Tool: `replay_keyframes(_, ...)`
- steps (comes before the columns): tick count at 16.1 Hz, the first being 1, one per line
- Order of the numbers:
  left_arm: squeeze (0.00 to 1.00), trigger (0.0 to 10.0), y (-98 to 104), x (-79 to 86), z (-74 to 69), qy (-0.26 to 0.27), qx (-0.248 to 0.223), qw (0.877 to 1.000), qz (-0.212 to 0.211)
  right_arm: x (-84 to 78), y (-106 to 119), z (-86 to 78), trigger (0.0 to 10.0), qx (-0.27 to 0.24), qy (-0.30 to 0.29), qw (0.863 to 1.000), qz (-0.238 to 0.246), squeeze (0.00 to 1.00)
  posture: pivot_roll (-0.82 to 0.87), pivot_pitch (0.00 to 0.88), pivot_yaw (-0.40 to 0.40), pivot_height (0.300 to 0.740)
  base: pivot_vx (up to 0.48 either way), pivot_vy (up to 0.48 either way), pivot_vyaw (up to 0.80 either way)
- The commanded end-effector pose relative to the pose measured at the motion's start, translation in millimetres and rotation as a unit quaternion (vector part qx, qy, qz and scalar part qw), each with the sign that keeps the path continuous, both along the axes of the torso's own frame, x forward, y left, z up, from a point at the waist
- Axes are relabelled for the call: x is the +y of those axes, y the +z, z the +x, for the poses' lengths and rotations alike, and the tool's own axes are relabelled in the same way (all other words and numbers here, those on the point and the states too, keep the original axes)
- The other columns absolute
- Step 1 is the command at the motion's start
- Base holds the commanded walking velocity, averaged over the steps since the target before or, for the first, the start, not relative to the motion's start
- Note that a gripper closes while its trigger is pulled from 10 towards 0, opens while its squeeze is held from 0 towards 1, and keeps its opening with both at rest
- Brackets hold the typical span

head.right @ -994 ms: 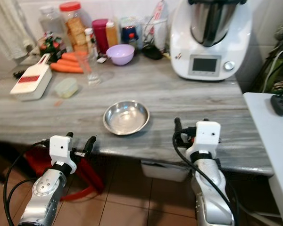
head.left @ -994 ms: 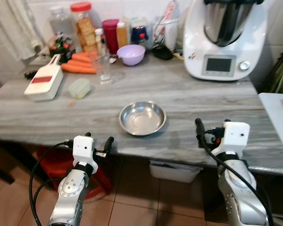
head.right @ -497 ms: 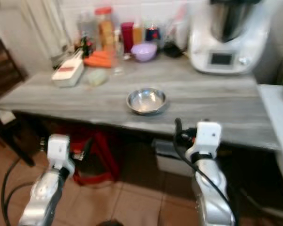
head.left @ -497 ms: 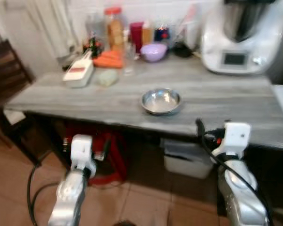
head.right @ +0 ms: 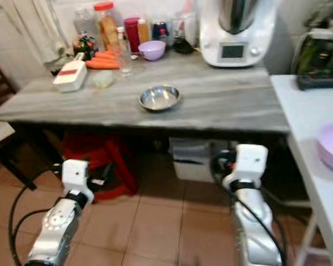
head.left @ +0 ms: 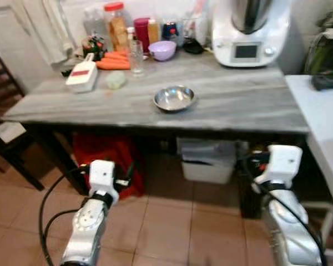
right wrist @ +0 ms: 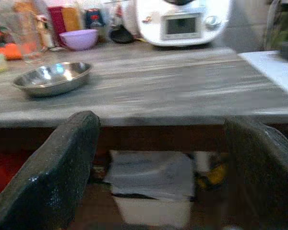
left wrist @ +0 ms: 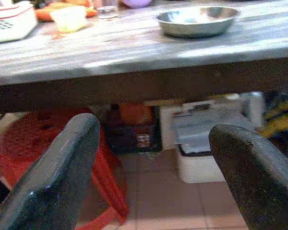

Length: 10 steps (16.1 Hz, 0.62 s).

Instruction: Setting the table

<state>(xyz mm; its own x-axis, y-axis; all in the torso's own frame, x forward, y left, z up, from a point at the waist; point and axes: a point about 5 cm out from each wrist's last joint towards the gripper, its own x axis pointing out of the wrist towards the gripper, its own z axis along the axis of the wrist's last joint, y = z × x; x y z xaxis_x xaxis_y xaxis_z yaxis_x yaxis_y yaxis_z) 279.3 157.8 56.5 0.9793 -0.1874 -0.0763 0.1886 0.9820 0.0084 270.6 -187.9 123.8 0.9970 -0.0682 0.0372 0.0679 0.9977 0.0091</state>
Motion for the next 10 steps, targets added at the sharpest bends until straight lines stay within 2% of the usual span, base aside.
replay_keyframes(1, 0.0, 10.0, -0.2, 10.7, -0.4, 0.015, 0.002, 1.0, 0.009, 10.4, 0.9, 1.7, 10.0, -0.001, 0.016, 1.0, 0.011, 0.0, -0.06, 0.0, 0.099, 0.74, -0.319, 0.0, 0.0)
replay_keyframes(6, 0.0, 10.0, -0.8, 9.1, -0.2, 0.013, 0.001, 1.0, 0.011, 9.4, 1.0, 2.3, 10.0, 0.0, 0.017, 1.0, 0.012, 0.0, -0.06, 0.0, 0.095, 0.74, -0.319, 0.0, 0.0)
replay_keyframes(7, 0.0, 10.0, 1.7, 8.2, -0.7, -0.006, -0.01, 1.0, 0.008, 9.4, 1.1, 2.5, 10.0, 0.0, 0.017, 1.0, 0.013, 0.0, -0.06, 0.0, 0.095, 0.74, 0.0, 0.0, 0.0)
replay_keyframes(10, 0.0, 10.0, 5.6, 7.9, -0.8, -0.01, -0.022, 1.0, -0.001, 10.4, 0.7, 3.0, 10.0, 0.002, 0.019, 1.0, 0.014, 0.0, -0.06, 0.0, 0.092, 0.74, 0.0, 0.0, 0.0)
